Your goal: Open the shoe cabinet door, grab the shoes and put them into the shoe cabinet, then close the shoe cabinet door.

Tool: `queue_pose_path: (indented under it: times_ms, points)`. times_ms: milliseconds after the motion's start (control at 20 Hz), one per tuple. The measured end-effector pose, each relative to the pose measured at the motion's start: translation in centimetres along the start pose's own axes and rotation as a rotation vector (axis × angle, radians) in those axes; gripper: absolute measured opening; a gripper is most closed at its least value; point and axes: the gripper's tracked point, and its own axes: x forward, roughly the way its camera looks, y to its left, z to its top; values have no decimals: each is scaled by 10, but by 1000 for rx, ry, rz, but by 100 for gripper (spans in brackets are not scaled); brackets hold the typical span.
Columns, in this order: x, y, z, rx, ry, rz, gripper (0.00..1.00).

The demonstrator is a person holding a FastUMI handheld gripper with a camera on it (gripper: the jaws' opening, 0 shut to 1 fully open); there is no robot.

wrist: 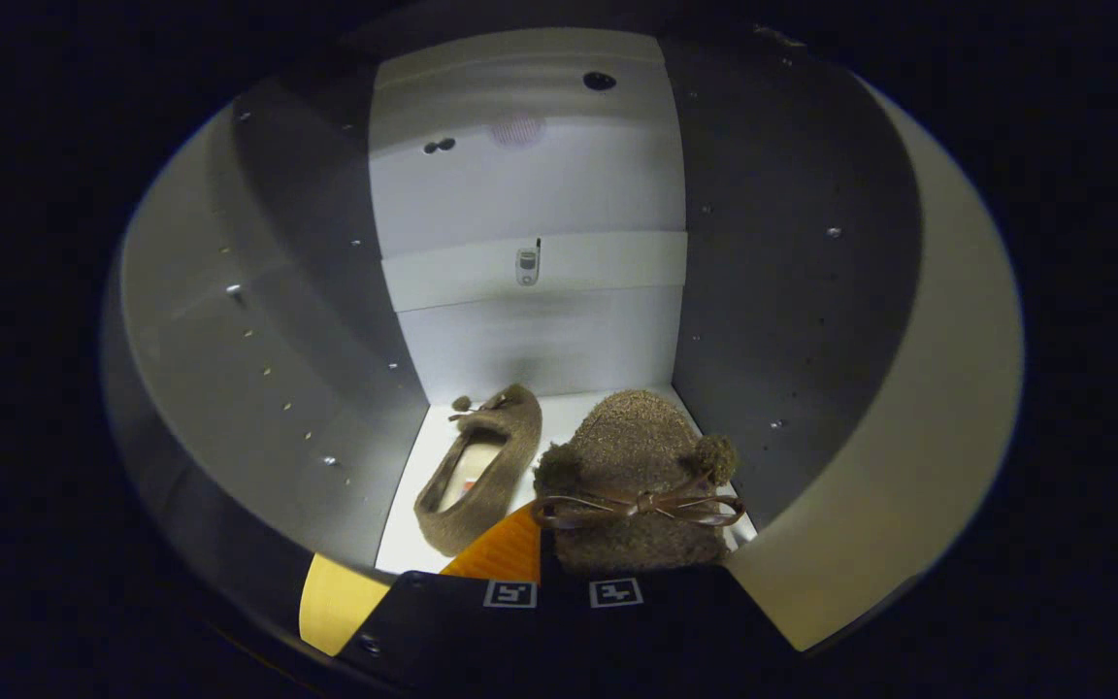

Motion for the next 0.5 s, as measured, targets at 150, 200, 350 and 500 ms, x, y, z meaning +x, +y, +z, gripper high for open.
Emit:
queue_pose_path:
  times_ms: [150,200,350,500]
  points:
    - [41,-6,8,26,26,3,5]
    - [53,-6,9,37,35,7,5]
    - [89,-11,10,38,63,-1,5]
    - [120,-10,5,25,105,7,5]
